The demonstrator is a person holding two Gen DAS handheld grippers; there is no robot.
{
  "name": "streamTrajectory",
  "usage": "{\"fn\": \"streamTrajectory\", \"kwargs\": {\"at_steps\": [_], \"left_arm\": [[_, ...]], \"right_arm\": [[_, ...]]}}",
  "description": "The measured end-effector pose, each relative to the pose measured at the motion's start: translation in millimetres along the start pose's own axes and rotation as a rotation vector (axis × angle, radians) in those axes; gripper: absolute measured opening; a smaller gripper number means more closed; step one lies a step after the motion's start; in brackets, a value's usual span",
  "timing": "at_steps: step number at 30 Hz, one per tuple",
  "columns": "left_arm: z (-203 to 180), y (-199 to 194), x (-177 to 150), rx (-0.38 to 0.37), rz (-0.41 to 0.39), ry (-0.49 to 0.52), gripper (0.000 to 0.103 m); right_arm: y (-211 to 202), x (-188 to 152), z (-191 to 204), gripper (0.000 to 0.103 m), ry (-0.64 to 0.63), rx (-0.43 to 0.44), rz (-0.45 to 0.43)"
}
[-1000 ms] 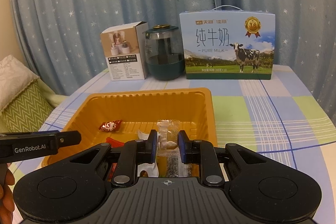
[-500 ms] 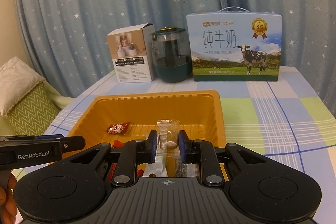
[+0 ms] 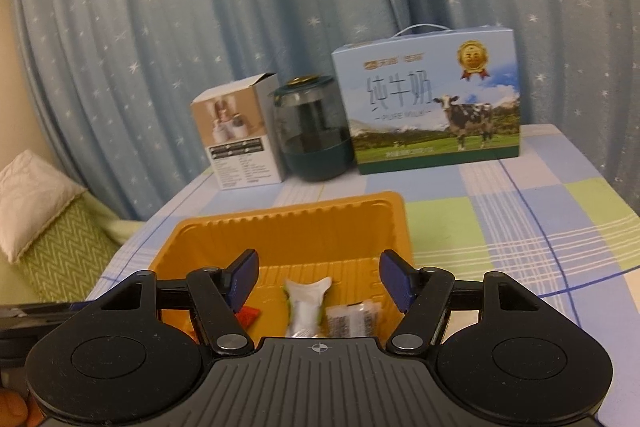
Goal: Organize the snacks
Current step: 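Drop the red candy from the left tool while the right tool releases the clear packet, then lift both open tools away from the orange tray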
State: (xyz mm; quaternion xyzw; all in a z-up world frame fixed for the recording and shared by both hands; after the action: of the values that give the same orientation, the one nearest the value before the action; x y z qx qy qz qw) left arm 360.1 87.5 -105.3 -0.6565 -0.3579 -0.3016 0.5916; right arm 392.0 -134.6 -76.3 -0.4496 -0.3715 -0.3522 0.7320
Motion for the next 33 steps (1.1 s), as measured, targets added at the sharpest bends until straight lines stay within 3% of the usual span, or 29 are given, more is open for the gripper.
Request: {"fn": "streamTrajectory", "kwargs": {"at_steps": [22,33], "left_arm": [[2.3,-21.8,-4.6,0.020,-0.018,0.011,0.050],[2.0,-45.0,-15.4,0.021,-0.025,0.004,0.051]], "right_arm": [[-23.6,-2.3,-0.1,0.067,-0.021,-0.031,-0.044],[-59.3,-12.0,-14.9,0.067,0.009,-0.066,-0.037]]}}
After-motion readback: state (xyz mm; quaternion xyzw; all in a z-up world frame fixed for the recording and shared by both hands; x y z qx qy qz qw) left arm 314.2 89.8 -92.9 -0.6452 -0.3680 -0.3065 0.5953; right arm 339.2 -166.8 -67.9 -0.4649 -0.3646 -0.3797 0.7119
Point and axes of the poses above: each gripper's, at about its wrist camera, not at the fingertips, and y roughly the way its jaws point, z to its left, x to its top, the point moved 6 cm from there along y, roughly the way its jaws point, and after that the axes turned 5 degrees about -z, right-handed, at the moved point
